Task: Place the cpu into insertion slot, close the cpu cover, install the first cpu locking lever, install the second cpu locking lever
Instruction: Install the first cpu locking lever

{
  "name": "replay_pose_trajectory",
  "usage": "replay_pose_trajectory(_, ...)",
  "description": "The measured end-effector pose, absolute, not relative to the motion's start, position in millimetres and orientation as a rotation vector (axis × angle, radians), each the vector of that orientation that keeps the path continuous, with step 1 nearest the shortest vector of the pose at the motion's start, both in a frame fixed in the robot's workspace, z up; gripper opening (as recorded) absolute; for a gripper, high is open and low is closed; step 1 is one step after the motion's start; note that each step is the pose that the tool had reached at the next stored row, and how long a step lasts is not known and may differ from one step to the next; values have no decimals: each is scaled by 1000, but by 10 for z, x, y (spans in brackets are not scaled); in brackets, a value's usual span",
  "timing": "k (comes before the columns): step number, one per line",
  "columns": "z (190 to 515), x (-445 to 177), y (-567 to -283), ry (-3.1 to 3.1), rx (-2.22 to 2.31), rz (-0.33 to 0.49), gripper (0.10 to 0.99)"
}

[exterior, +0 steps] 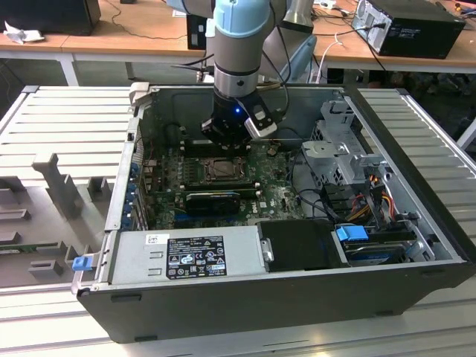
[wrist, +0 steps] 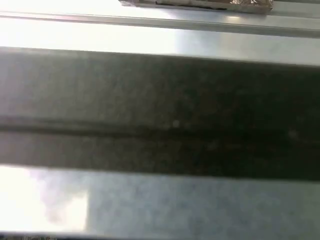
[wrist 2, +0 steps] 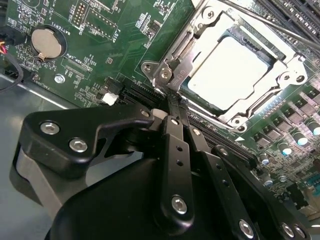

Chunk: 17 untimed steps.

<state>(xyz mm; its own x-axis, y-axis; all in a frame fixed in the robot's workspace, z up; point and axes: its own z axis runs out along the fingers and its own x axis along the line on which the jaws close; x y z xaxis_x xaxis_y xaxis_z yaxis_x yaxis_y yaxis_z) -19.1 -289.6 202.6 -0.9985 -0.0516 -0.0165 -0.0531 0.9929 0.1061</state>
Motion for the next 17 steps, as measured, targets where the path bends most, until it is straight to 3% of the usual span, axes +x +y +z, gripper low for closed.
replay_pose_trajectory(4,2178,-191,-2896,3123,-82,166,106)
replay_pose_trajectory(17,2179,-191,-2953,3123,-82,166,106)
